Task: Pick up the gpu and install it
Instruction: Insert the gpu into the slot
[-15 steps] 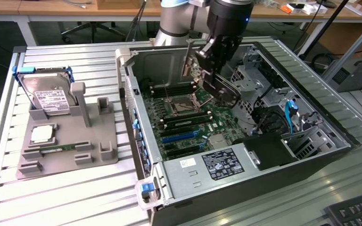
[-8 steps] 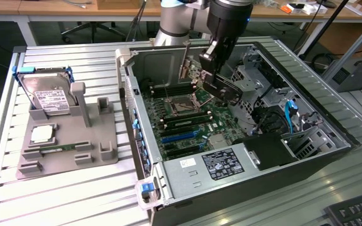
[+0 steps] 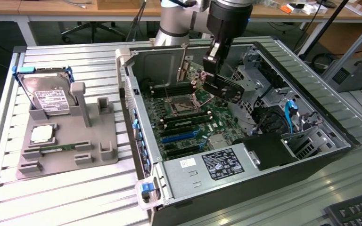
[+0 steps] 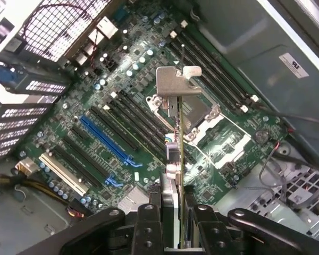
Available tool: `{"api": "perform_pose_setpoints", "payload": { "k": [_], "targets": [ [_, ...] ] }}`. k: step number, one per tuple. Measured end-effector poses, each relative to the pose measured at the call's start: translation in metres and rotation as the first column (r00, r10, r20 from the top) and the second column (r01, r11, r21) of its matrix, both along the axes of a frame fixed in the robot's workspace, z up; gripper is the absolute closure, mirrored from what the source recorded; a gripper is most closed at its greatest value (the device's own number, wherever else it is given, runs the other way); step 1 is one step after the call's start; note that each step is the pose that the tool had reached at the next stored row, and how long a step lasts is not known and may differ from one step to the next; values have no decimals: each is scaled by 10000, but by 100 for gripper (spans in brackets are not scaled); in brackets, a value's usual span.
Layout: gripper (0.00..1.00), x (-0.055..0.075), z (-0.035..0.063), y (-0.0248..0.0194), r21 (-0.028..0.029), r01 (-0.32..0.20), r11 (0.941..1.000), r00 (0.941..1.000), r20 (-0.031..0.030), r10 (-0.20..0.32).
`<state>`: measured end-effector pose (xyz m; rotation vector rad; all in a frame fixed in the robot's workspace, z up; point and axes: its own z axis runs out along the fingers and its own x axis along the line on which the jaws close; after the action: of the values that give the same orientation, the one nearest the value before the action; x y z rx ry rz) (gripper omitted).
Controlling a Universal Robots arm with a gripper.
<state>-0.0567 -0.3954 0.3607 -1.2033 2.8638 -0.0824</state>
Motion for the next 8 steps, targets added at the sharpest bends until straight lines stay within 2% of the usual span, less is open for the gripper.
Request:
{"api": "perform_pose_setpoints", "payload": {
  "k": [2, 4, 8],
  "targets": [
    [73, 0, -5, 0, 1, -415, 9991, 9991, 0, 415],
    [73, 0, -11, 0, 0, -974, 9952, 9952, 0, 974],
    [73, 0, -21, 0, -1, -1927, 9813, 9813, 0, 1927]
  ]
}}
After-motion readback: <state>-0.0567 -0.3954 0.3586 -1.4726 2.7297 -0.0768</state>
